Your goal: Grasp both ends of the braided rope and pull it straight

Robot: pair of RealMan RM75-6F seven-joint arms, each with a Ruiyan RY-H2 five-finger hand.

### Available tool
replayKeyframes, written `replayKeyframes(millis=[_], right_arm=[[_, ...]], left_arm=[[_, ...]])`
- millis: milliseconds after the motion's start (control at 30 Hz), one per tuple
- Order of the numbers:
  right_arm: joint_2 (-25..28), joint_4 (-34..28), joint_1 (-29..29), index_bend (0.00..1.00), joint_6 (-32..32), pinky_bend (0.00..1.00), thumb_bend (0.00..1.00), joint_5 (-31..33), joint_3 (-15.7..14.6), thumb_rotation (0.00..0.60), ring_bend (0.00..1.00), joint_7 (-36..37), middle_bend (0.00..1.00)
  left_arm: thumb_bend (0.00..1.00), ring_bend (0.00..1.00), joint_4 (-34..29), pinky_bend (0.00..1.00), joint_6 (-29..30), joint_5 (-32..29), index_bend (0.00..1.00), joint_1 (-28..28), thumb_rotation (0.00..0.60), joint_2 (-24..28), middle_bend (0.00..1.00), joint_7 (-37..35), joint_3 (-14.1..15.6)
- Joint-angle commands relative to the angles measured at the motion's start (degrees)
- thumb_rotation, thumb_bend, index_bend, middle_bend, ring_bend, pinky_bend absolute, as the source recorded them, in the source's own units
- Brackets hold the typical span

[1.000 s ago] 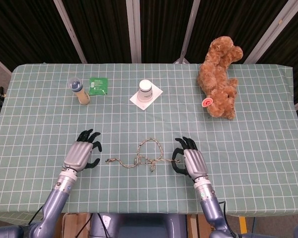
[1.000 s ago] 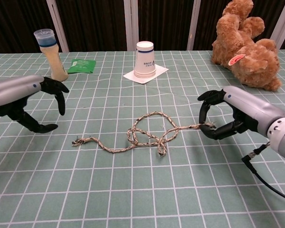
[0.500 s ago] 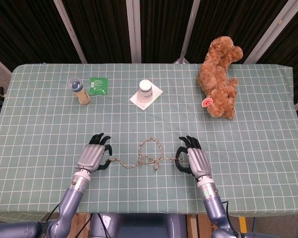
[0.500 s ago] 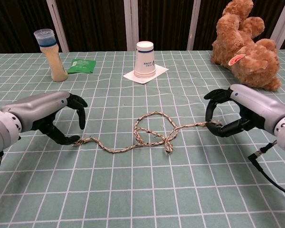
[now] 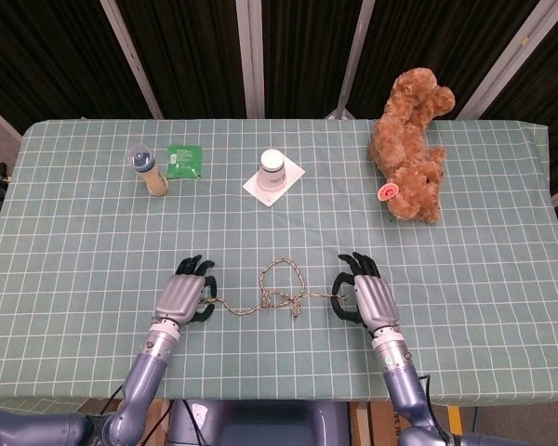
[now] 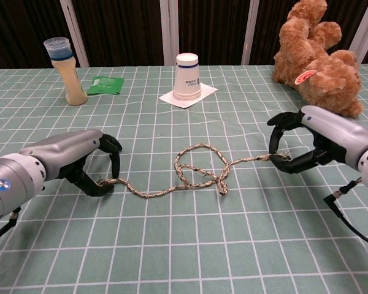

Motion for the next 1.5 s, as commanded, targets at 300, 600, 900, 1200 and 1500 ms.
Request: replayKeyframes(millis=[300,600,900,1200,1500], right_arm=[[0.37,-0.22,0.22,0.61,0.20,0.00,0.48,0.18,0.04,0.600,0.00,-0.10,0.17],[0.46,-0.31,0.19,0.61,0.46,0.00,0.48,0.31,-0.23,0.600,0.00,-0.11,0.17],[3.72,-0.64,-0.62,0.61,1.49,0.00,0.48,-0.06,0.45,0.600,0.00,0.74,0.17],[12.39,-1.01,-3.92,0.61,3.15,0.00,0.48,0.19,1.71,0.600,0.00,5.15,0.17],[18.91,-0.20,-7.37,0.61,3.59,0.00,0.48,-0.67,1.05,0.600,0.00,10.76,0.17]], left_arm=[[0.47,0.00,1.12,0.00,0.47,-0.74,0.55,-0.76,0.600,-0.57,0.15,-0.48,0.19],[0.54,0.00,1.20,0.00,0.90,-0.11,0.59,-0.82,0.600,-0.68,0.18,-1.41,0.87],[0.54,0.00,-1.83,0.00,1.79,0.64,0.60,0.01,0.600,3.99,0.18,-3.74,-0.15],[0.54,0.01,-10.30,0.00,3.26,4.80,0.60,4.04,0.600,17.31,0.19,-12.21,-1.18],[0.55,0.01,-12.92,0.00,4.18,10.47,0.61,9.41,0.600,28.25,0.19,-22.64,1.15]])
